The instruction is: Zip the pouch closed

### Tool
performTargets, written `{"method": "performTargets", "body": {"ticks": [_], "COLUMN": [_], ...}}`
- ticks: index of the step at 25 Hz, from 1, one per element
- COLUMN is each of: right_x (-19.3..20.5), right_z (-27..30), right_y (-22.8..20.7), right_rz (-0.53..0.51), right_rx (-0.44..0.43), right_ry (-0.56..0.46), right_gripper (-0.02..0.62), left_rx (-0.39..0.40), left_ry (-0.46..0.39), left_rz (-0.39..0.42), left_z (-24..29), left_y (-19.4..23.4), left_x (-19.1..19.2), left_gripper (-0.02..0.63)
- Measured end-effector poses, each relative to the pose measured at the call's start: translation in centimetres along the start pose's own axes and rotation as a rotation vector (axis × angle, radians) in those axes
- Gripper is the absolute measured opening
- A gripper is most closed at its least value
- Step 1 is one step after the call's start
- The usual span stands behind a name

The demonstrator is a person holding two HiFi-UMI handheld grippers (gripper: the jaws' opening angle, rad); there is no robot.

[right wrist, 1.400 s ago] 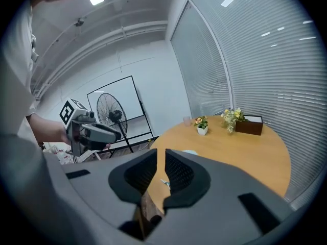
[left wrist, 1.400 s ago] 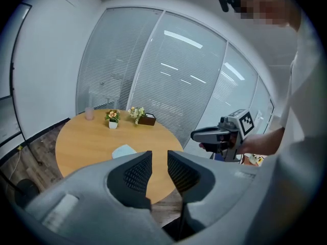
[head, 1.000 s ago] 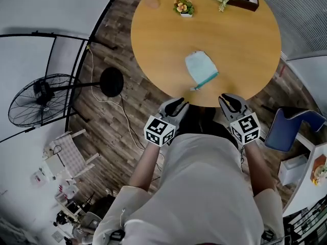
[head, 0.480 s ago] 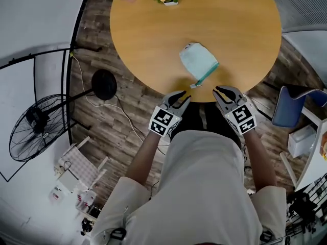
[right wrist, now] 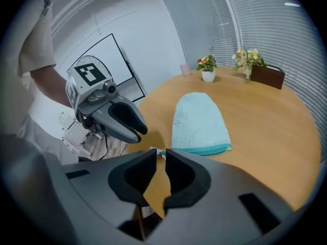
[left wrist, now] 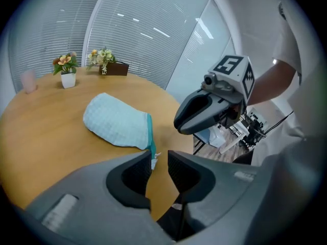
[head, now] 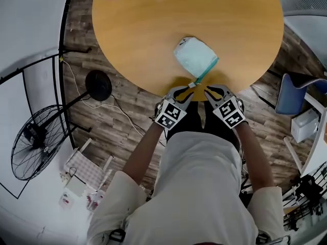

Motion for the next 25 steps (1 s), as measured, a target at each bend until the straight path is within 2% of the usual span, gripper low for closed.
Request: {"method": "performTargets", "body": {"ticks": [3, 7, 13, 15, 19, 25], "right_x": [0.7, 1.8, 3.1, 3.2, 2.9, 2.9], "right_z": [2.0, 4.8, 7.6, 8.1, 8.7, 8.7], "right_y": [-0.7, -1.5, -2.0, -2.0, -2.4, -2.2], "right_rz": [0.002, -0.023, -0.066, -0.089, -0.111, -0.124], "right_rx": [0.002, 0.001, -0.015, -0.018, 0.001, 0.02], "right_ry": [0.027, 0.08, 0.149, 0.163, 0.174, 0.166], "right_gripper": [0.058, 0.061, 0.069, 0.069, 0.063, 0.02], "left_rx": [0.004, 0.014, 0.032, 0.036, 0.047, 0.081], "left_ry": [0.041, 0.098, 0.127, 0.132, 0.128, 0.116], "left_rz": [0.054, 0.185, 0.247, 0.249, 0.224, 0.137], "left_z": [1.8, 4.0, 5.9, 6.3, 6.6, 6.5], "left_y": [0.5, 0.9, 1.1, 1.3, 2.0, 2.5], "left_x": [1.0, 2.4, 3.4, 3.5, 3.5, 3.2], "left_gripper": [0.094, 0.098, 0.097, 0.097, 0.048, 0.033]}}
Point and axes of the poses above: the fingertips, and each gripper's own axes: z forward along the fingers, y to its left, x out of its underside, the point moved 2 cm from there along -z, backward along the fingers, and after that the axes turned 7 degrees about -x, right-handed, at the moved point
